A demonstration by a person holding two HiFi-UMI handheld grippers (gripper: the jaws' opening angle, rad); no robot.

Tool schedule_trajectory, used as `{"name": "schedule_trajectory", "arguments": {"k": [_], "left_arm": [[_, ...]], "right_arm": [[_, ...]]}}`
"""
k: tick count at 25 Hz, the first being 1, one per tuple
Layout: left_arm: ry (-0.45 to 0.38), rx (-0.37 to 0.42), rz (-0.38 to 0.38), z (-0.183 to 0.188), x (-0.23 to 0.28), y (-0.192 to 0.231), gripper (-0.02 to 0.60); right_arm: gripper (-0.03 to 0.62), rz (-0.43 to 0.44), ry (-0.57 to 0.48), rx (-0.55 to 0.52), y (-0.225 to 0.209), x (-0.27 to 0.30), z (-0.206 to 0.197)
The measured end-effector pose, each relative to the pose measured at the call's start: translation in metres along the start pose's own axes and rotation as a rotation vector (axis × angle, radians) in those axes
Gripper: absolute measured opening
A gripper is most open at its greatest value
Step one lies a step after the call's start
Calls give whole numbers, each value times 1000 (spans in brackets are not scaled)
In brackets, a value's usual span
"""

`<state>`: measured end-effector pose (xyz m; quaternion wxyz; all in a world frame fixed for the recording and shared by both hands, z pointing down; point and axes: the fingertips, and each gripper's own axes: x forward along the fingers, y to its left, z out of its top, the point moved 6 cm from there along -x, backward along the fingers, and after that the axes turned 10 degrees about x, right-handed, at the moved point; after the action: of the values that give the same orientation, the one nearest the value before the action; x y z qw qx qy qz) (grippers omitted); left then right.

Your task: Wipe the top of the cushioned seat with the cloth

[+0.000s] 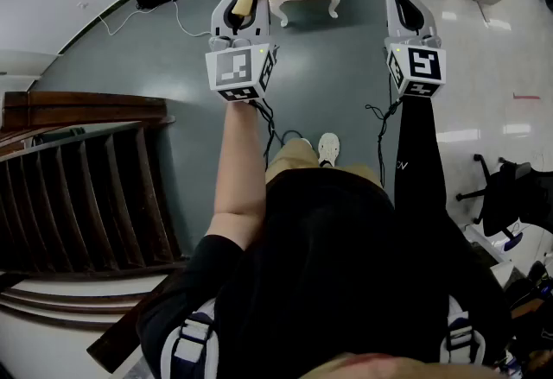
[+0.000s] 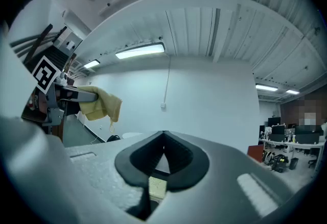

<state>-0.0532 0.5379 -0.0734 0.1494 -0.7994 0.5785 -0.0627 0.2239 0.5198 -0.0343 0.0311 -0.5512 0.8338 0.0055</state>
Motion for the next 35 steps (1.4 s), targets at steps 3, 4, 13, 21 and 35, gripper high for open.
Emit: {"name": "schedule_trajectory", "arguments": {"k": [3,4,13,21,35], "left_arm": [[-10,-3,-3,0,-9,4,60],[-11,-2,-3,0,-12,6,60],[-29,10,-4,2,-7,20,61],[-32,-11,-21,-14,46,39,61],[-24,-54,-115,-74,191,87,62]], "right_arm": [[2,11,-5,1,12,0,1],[2,12,-4,1,14,-1,2],[2,11,-14,17,23,16,3],[2,-10,2,27,3,65,-6],[2,-74,51,-8,-30,202,-30]]}}
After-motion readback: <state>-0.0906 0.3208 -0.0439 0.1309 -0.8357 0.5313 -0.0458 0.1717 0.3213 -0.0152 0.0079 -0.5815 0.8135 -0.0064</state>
